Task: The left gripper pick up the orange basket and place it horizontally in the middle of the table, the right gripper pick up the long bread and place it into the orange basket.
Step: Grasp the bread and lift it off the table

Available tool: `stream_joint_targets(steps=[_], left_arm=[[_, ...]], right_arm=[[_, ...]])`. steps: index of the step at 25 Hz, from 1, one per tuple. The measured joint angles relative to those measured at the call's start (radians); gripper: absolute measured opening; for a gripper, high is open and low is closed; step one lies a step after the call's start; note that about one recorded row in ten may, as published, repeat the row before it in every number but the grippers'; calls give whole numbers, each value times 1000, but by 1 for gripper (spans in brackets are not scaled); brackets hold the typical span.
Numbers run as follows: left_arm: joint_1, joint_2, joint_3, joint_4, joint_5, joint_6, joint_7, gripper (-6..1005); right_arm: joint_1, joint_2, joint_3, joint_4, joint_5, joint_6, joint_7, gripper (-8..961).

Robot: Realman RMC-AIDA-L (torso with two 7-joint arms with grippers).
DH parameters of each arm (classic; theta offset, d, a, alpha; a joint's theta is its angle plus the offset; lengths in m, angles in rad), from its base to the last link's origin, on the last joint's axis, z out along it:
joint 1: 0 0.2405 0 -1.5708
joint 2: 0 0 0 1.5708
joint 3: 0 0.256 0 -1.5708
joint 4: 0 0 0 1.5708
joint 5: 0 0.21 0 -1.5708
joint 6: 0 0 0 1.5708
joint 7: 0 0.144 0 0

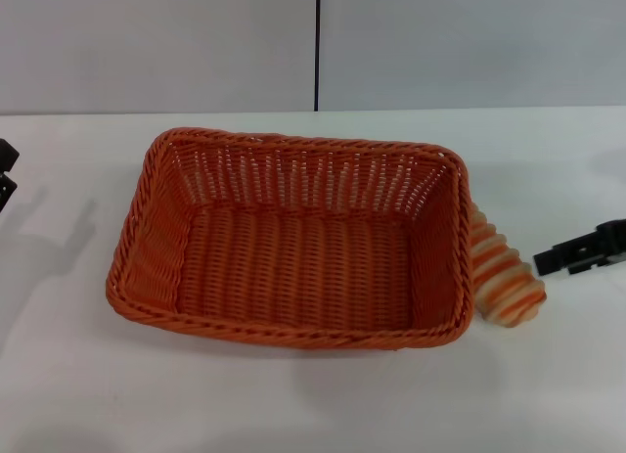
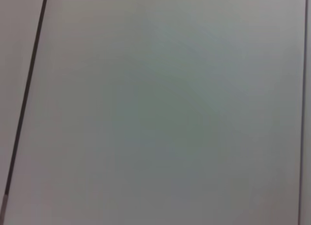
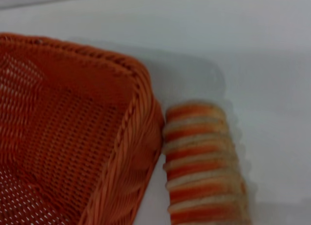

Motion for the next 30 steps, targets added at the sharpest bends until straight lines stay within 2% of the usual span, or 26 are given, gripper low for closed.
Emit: stream_joint_targets(steps=[7,26,30], left_arm=[[-4,2,-2,-3,-4,-10,5,682],[-9,1,-67,-10,-8,-15,-10,683],[-12,0,-68,-17,-8,-15,-10,683]], right_arm=[[33,1,-25,105,-3,57,4,616],[37,5,-54,189,-9,122,-5,594],[36,4,-47,182,-4,124,-6,449]])
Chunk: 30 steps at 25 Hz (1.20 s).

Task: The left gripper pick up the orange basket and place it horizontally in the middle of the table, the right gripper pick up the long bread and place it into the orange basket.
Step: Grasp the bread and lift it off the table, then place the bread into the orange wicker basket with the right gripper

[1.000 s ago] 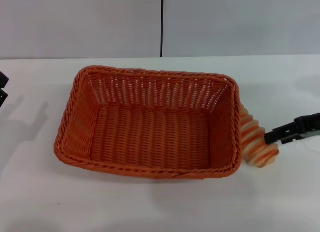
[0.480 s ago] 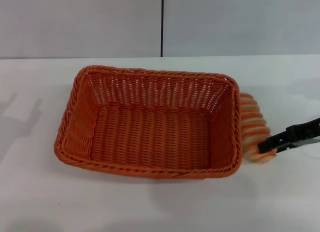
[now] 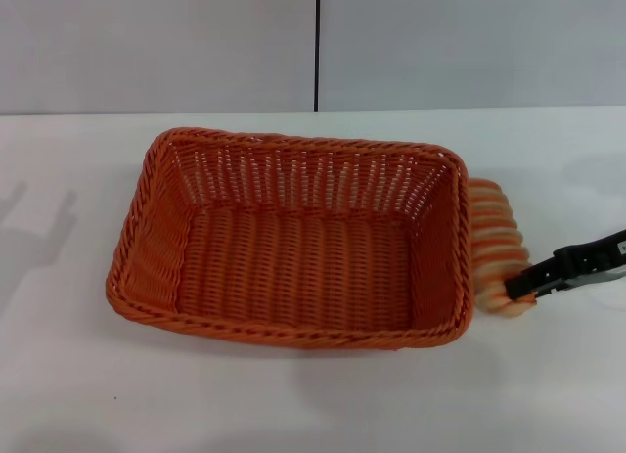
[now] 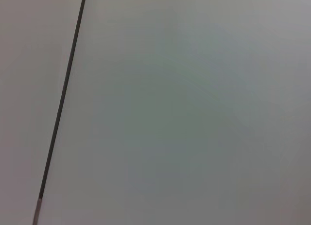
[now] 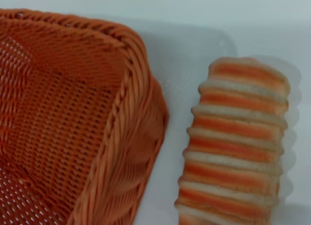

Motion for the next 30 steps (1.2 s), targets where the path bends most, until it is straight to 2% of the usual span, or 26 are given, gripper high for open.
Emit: stream_joint_targets(steps=[1,5,10,12,13,17,23,27,30], left_arm=[[0,0,0,0,0,1,0,683],[2,0,-4,-1,0,3,-2,683],[3,0,-6,-1,0,5,-3,681],[3,0,-7,-1,0,5,-9,681],[3,0,-7,-1,0,5,-9,681],[3,0,-8,-1,0,6,-12,681],[0,-2,-11,-1,0,22,-29,682],[-7,-3,-10,-1,0,27,-30,682],[-8,-3,-10,-1,0,30,-34,683]], right_arm=[[-1,0,1,-8,1,-2,0,413],[-15,8,2,-63,14,-26,-2,375],[-75,12,2,-192,122,-92,0,331],[-126,18,5,-312,166,-121,26,315],[-126,18,5,-312,166,-121,26,300],[-205,37,18,-518,187,-156,86,260],[-237,54,64,-654,266,-248,96,235],[-245,60,40,-740,404,-347,98,213],[-244,62,13,-758,475,-381,105,187]])
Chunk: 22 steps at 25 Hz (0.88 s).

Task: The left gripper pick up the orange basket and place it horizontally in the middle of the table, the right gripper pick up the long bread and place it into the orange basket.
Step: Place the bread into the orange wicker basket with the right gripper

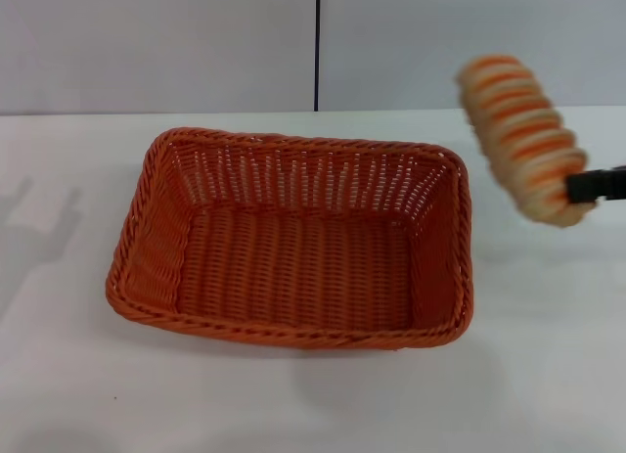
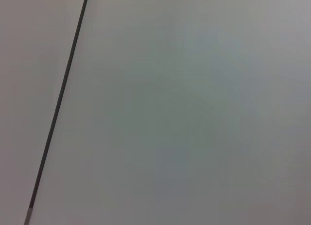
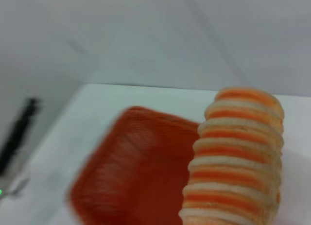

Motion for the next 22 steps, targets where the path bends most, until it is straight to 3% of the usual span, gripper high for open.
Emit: stream_joint_targets(steps=[5,7,8,11,12,17,22], left_arm=[[1,0,-1,0,0,5,-5,683],[4,0,0,0,0,6,-5,683],[4,0,0,0,0,6,-5,682],[5,0,1,0,0,7,-5,681],[5,0,1,0,0,8,-5,681],[10,0,3,-1,0,14,-5,681],[11,3,7,-11,7,18,-3,682]], right_arm=[[17,0,-129,36,86,-13,-2,153],[58,-5,-207,150,81,22,-38,141],[58,-5,-207,150,81,22,-38,138],[117,-10,-236,311,77,49,-118,128],[157,-17,-241,421,75,65,-184,125],[211,-40,-225,595,72,131,-295,116],[215,-43,-189,642,84,166,-357,127]])
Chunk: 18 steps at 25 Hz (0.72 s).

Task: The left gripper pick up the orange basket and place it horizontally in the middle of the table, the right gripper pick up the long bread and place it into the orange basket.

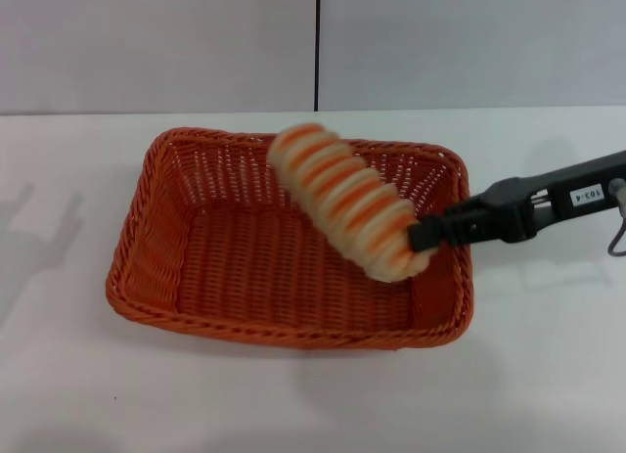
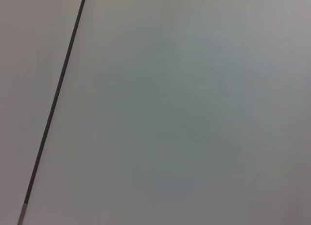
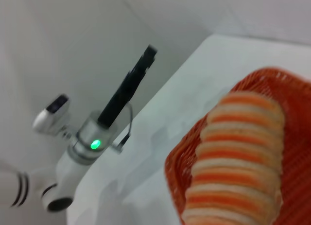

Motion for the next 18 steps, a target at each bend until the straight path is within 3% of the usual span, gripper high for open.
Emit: stream_joint_targets(steps=[4,10,13,18], left_arm=[[-2,0,0,-1,1,0,9,682],[-6,0,1,0,2,5,11,682],[-7,0,1,-1,2,13,30,683],[-9,3,-7,1,-2,2,71,683]], right_arm=[[-2,0,3,9,1,19,-15,135],[0,-1,8,6,23,35,-84,356],[-39,9,47,-10,148,37,-231,528],[-113,29,109,19,325,67,-469,642]])
